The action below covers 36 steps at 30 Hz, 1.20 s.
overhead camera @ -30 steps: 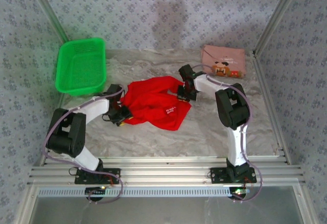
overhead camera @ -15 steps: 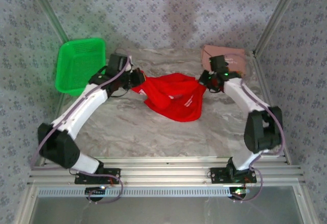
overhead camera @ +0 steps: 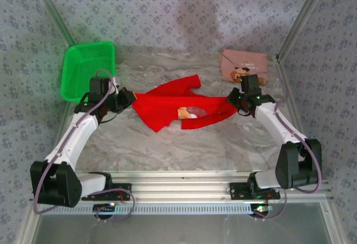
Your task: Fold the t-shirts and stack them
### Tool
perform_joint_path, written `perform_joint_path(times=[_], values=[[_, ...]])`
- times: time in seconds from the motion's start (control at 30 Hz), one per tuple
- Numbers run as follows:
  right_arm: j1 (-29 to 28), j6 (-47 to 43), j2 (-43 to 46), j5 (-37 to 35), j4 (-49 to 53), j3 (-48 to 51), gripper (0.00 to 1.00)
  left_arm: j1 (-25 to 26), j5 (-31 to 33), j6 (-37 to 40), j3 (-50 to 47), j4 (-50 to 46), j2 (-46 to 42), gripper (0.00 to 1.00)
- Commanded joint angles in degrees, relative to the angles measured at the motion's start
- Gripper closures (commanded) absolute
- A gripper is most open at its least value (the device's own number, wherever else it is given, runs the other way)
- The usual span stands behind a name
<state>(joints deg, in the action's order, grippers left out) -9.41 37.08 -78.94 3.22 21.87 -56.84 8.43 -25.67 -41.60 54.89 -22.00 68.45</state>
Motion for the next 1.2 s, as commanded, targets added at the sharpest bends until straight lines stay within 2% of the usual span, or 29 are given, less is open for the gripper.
perform_joint_path(times=[0.0, 0.07, 0.3, 0.47, 0.57, 0.67, 0.87, 1.03, 1.1, 1.17], values=[[0.2, -0.2, 3.5, 0.3, 1.4, -0.5, 1.00, 0.3, 0.1, 2.6, 4.6, -3.5, -8.6, 1.00], [-0.3, -0.5, 4.8, 2.6, 2.4, -0.1, 1.00, 0.0, 1.4, 3.4, 4.8, -7.4, -11.9, 1.00], [-4.3, 0.3, 10.1, 4.2, 7.9, 2.3, 1.00, 0.0, 1.9, 3.9, 5.7, -15.4, -18.1, 1.00], [-4.9, 0.3, 12.7, 4.7, 10.0, 4.2, 1.00, 0.0, 6.2, 4.4, 5.7, -20.5, -18.3, 1.00], [-4.9, 0.2, 11.1, 3.6, 10.0, 5.1, 1.00, -0.1, 7.2, 4.3, 2.6, -19.7, -12.8, 1.00], [-4.7, -0.5, 6.2, 3.1, 9.2, 4.1, 1.00, -0.1, 8.7, 4.7, 1.8, -13.8, -4.2, 1.00], [-4.6, -5.6, -6.7, 2.3, 10.2, -3.7, 1.00, -0.1, 9.4, 8.5, 10.7, -8.3, 16.7, 0.99], [-4.2, -7.5, -16.2, 1.5, 9.6, -10.7, 0.99, -0.1, 9.2, 10.9, 16.8, -5.6, 26.6, 0.86], [-4.1, -7.9, -19.2, 1.6, 9.1, -14.2, 0.97, -0.1, 8.7, 11.1, 18.2, -4.1, 28.1, 0.73], [-4.0, -8.7, -21.3, 1.4, 8.7, -16.3, 0.96, -0.2, 9.1, 10.6, 19.0, -3.5, 28.0, 0.69]])
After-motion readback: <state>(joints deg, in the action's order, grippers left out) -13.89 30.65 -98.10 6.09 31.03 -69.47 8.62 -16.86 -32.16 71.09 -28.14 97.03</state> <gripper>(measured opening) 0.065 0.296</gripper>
